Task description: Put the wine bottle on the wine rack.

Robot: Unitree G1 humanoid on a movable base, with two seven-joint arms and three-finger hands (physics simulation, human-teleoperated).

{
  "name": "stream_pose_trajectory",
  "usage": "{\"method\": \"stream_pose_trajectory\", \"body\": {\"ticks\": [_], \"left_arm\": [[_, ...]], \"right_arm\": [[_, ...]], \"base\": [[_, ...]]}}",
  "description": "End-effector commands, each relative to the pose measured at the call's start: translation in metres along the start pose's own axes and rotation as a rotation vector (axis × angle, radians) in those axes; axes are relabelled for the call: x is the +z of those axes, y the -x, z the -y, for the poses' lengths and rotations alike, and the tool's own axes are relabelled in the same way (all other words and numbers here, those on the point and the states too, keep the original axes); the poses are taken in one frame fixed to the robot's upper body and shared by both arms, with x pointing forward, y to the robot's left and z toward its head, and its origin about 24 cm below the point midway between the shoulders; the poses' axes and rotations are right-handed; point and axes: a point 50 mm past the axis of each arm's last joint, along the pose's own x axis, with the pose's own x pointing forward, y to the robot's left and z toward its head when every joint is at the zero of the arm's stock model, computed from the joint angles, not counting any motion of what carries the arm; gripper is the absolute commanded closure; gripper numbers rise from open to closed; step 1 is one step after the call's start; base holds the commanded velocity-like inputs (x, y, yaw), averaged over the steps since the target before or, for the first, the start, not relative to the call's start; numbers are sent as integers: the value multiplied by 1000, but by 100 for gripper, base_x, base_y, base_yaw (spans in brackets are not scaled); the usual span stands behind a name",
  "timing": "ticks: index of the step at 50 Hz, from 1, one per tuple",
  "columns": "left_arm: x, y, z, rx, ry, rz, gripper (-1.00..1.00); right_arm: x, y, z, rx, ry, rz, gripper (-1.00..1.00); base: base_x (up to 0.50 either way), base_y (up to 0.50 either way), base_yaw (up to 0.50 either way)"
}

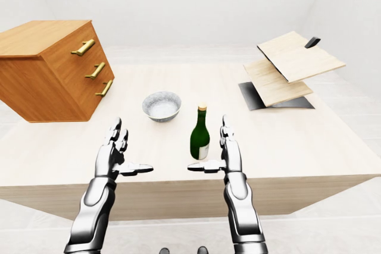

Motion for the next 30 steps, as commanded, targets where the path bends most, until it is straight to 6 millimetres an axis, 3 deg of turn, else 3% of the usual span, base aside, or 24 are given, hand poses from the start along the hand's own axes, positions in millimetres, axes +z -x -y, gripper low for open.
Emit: {"method": "stream_pose_trajectory", "body": {"ticks": [1,16,30], "left_arm": [[8,-2,-8,-18,-39,1,-100],[49,16,-18,-21,-25,170,-100],[83,30,-16,-39,-60,315,-100]], "right_arm": [[5,-2,5,5,16,6,-100],[19,4,19,-6,49,36,-100],[72,20,34,-40,61,264,-100]], "base": [[0,0,0],[0,0,0],[0,0,0]]}}
